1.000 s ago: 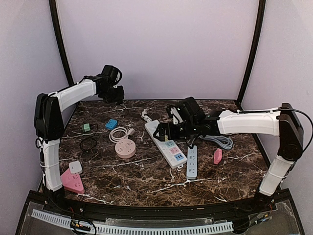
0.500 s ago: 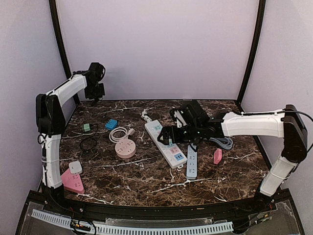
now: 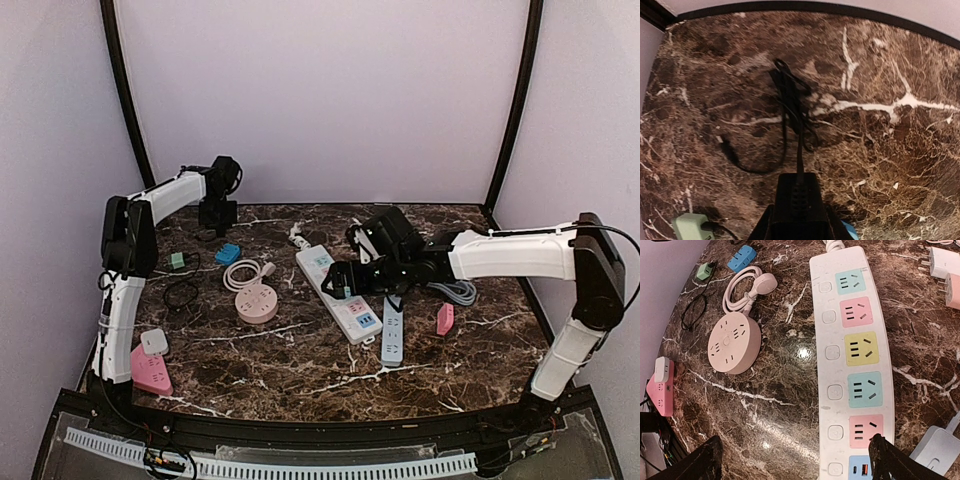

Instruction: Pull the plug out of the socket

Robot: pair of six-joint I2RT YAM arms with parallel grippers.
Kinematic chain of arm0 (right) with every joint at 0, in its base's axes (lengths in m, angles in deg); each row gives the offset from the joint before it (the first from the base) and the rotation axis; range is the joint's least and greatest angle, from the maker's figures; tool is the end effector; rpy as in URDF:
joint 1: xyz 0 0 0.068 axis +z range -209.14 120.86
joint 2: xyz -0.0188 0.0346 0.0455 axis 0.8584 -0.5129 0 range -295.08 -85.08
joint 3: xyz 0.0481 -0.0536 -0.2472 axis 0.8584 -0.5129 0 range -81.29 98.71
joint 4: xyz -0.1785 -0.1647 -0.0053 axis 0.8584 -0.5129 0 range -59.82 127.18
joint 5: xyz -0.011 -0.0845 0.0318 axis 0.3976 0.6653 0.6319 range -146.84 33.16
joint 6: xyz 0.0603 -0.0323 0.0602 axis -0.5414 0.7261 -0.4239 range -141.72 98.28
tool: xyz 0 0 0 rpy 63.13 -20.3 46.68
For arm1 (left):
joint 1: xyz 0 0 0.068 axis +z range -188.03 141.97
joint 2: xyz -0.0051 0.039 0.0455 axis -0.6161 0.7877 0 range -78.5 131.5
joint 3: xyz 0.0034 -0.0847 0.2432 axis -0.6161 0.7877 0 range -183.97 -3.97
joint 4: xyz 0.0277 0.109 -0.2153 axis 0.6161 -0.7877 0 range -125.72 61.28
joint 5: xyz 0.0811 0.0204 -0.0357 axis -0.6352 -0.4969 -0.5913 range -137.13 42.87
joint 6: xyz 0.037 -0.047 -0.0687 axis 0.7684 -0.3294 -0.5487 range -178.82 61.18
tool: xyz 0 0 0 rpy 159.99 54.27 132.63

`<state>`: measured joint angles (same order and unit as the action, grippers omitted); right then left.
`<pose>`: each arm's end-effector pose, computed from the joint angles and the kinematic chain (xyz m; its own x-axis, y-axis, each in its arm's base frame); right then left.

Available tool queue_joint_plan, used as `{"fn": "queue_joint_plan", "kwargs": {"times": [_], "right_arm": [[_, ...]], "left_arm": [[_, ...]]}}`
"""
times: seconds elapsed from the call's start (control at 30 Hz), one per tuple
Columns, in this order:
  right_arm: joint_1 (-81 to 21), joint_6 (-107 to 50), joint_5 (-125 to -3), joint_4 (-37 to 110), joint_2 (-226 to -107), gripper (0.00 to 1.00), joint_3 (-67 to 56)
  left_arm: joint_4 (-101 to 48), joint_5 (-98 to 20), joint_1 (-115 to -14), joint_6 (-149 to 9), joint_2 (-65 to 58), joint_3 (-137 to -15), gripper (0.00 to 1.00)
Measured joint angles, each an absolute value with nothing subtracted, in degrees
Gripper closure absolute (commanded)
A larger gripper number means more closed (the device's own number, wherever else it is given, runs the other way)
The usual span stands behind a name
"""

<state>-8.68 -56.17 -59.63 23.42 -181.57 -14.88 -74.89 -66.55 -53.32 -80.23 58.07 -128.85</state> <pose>0.2422 0.2996 0.1914 -0.8120 -0.0961 -0.5757 -0.4042 0.8042 0.4358 0.5022 -0.1092 0.1695 -0.7889 -0.1413 -0.5980 -0.2255 0.9719 0.0679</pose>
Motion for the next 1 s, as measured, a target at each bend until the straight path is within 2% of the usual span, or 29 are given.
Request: {"fn": "queue_joint_plan", "kwargs": {"times": [0.13, 0.27, 0.53, 0.77, 1.0], "right_arm": [[-8.7, -56.3, -59.8, 23.4, -181.8, 0.01, -14.9], [-8.7, -56.3, -59.8, 23.4, -181.9, 0.01, -14.9], [-8.7, -56.3, -59.8, 23.4, -181.9, 0.01, -14.9], [-8.7, -56.3, -59.8, 23.4, -181.9, 0.01, -14.9], [-8.7, -56.3, -59.8, 23.4, -181.9, 0.01, -14.9]], "left_arm": [[-75.9, -65.5, -55.3, -80.0, 61.9, -130.9, 0.89], [-76.8, -64.5, -56.8, -80.0, 63.3, -134.2, 0.82], [-78.2, -63.7, -58.2, -79.8, 65.5, -138.2, 0.60], [-79.4, -63.5, -58.6, -79.6, 66.4, -139.4, 0.48], [-80.1, -62.6, -59.7, -79.4, 66.5, -142.4, 0.41]]}}
